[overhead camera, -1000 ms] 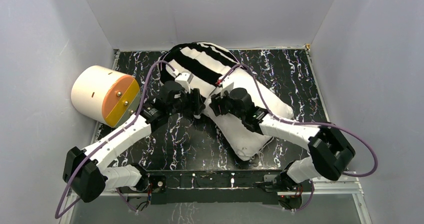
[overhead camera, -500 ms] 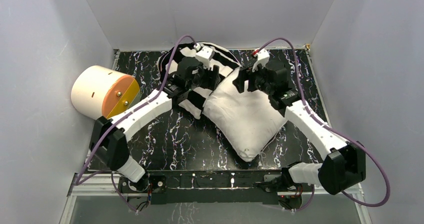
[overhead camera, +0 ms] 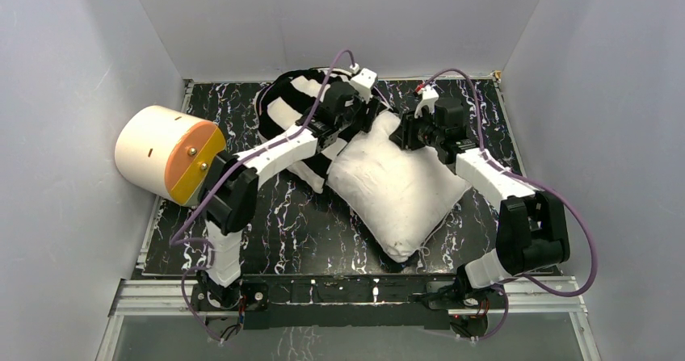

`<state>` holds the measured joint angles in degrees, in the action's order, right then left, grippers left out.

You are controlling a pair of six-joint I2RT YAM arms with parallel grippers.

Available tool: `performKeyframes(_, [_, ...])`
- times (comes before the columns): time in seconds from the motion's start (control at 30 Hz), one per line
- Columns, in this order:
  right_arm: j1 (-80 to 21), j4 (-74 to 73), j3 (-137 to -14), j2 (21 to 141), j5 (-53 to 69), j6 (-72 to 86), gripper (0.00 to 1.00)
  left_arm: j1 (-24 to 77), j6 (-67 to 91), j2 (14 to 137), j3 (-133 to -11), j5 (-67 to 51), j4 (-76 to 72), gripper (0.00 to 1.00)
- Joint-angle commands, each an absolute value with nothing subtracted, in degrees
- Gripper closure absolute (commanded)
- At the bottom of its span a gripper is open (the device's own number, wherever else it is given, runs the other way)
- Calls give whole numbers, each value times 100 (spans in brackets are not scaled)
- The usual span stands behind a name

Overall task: Put the pillow into the pillowcase
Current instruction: Stuff the pillow into the pillowcase.

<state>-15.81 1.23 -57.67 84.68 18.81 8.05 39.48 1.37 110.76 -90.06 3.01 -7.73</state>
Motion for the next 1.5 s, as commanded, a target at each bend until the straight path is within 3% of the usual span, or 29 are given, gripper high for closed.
performKeyframes(0.0, [-1612, 909, -5375, 8430, 2453, 1055, 61, 4076, -146, 11490, -9589, 262, -818, 59])
performKeyframes(0.03, [-1615, 931, -5378, 8490, 2486, 1060, 62, 4162, -152, 11488, -9639, 265, -813, 78])
performKeyframes(0.1, [-1617, 905, -5463, 8634, 2534, 1039, 63, 4382, -163, 11320, -9656, 157, -901, 97])
performKeyframes(0.27, [-1613, 1391, -5442, 8826, 2665, 1370, 69, 4945, 444, 10903, -9893, -766, -898, 100])
performKeyframes(0.37, [-1616, 1882, -5300, 8907, 2614, 1584, 72, 5009, 1520, 10529, -8967, -1322, -1910, 100])
performKeyframes(0.5, [-1614, 2102, -5265, 9096, 2429, 1674, 73, 4933, 2310, 10362, -7764, -1071, -2734, 100])
performKeyframes(0.63, [-1614, 2118, -5194, 9034, 2166, 1741, 72, 4589, 2343, 10444, -7899, -929, -1853, 89])
performKeyframes(0.93, [-1753, 53, -5735, 7823, 1587, 1360, 39, 3611, 2206, 9403, -7866, -869, -68, 46])
performKeyframes(1.2, [-2975, -1015, -6332, 7236, 432, 695, 21, 2818, 2303, 8519, -7538, -928, 1113, 34])
performKeyframes(1.33, [-4014, -748, -6124, 7133, -538, -69, 13, 2343, 2479, 8184, -7317, -1286, 1395, 30])
performKeyframes(1.47, [-4912, -117, -5635, 7146, -743, -984, 9, 2091, 2507, 7840, -7168, -1396, 1717, 29])
